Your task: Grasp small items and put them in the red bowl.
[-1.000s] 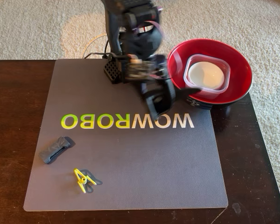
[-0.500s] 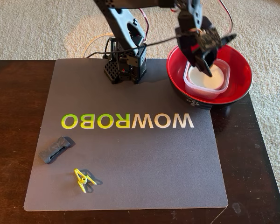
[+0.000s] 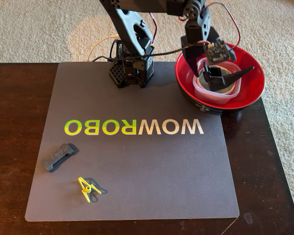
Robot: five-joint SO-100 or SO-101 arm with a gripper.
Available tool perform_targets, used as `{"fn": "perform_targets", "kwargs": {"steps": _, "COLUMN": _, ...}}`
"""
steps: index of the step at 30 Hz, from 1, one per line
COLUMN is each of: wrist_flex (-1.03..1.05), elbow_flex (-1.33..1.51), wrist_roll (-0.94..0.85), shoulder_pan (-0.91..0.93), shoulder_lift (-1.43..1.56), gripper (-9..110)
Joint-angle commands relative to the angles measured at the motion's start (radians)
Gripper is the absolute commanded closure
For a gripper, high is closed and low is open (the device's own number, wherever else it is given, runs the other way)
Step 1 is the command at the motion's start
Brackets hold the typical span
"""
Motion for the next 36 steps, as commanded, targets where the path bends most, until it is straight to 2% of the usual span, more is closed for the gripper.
{"fn": "perform_targets", "kwargs": {"steps": 1, "wrist_flex": 0.009, "elbow_flex": -0.026, "wrist_roll": 0.015, "shoulder_pan": 0.288, "shoulder_lift": 0.1, "gripper": 54}}
{"fn": "perform_targets", "kwargs": {"steps": 4, "wrist_flex": 0.008, "elbow_flex": -0.044, "wrist_roll": 0.057, "shoulder_pan": 0.667, "shoulder_lift": 0.141, "gripper": 54}}
{"fn": "perform_targets", "kwargs": {"steps": 7, "wrist_flex": -0.025, "elbow_flex": -0.084, "wrist_roll": 0.14, "shoulder_pan": 1.04, "shoulder_lift": 0.029, "gripper": 54}}
{"fn": "perform_targets", "kwargs": {"steps": 11, "wrist_flex": -0.048, "elbow_flex": -0.304, "wrist_roll": 0.236, "shoulder_pan": 1.408, "shoulder_lift": -0.387, "gripper": 55}}
{"fn": "perform_targets", "kwargs": {"steps": 16, "wrist_flex": 0.032, "elbow_flex": -0.792, "wrist_roll": 0.443, "shoulder_pan": 1.71, "shoulder_lift": -0.997, "gripper": 56}}
{"fn": "perform_targets", "kwargs": {"steps": 20, "wrist_flex": 0.149, "elbow_flex": -1.198, "wrist_roll": 0.558, "shoulder_pan": 1.79, "shoulder_lift": -1.27, "gripper": 58}}
{"fn": "perform_targets", "kwargs": {"steps": 22, "wrist_flex": 0.175, "elbow_flex": -1.299, "wrist_roll": 0.62, "shoulder_pan": 1.801, "shoulder_lift": -1.353, "gripper": 59}}
{"fn": "perform_targets", "kwargs": {"steps": 28, "wrist_flex": 0.178, "elbow_flex": -1.362, "wrist_roll": 0.756, "shoulder_pan": 1.802, "shoulder_lift": -1.451, "gripper": 61}}
{"fn": "perform_targets", "kwargs": {"steps": 36, "wrist_flex": 0.221, "elbow_flex": -1.362, "wrist_roll": 0.787, "shoulder_pan": 1.781, "shoulder_lift": -1.499, "gripper": 72}}
